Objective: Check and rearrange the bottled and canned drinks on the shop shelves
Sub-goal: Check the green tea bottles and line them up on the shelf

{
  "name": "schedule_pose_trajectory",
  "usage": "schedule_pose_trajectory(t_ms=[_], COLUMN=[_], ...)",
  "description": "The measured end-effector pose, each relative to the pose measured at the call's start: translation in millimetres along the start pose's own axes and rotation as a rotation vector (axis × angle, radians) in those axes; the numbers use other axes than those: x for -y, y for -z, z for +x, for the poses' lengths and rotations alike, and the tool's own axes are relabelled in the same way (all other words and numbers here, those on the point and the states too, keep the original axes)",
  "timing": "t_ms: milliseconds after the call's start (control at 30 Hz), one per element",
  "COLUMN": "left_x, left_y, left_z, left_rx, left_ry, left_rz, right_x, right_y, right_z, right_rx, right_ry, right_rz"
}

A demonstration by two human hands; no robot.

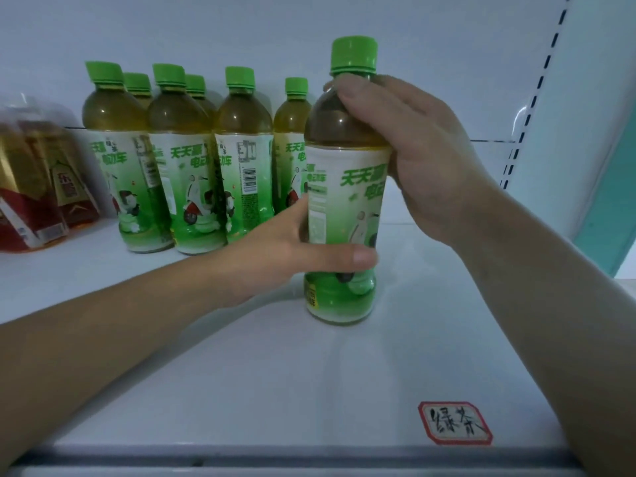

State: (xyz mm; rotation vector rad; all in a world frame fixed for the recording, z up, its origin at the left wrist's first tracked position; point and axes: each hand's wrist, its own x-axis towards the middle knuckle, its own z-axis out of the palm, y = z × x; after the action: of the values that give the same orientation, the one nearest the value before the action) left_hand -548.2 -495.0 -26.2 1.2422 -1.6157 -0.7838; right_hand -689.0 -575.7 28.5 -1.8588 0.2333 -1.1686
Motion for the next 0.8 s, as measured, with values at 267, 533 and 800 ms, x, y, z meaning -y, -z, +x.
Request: schedule_pose_trajectory(t_ms=[267, 533, 800], left_x=[0.6, -1.2, -0.2], left_y=[10.2, 3.7, 10.9], left_z=[1.6, 3.7, -0.2], left_rx=[-0.042, -0.132, -0.059], left_ry=[-0.013, -0.044, -0.033], left_rz=[-0.063, 0.007, -0.001], right_x=[-4.7, 0.5, -0.6], right_y=[2.7, -2.5, -0.4], right_z=[0.9, -2.5, -1.2], right_rx=[0.113, 0.019, 0.005], right_ry=[-0.028, 0.011, 0.030], right_rz=[0.009, -0.125, -0.104])
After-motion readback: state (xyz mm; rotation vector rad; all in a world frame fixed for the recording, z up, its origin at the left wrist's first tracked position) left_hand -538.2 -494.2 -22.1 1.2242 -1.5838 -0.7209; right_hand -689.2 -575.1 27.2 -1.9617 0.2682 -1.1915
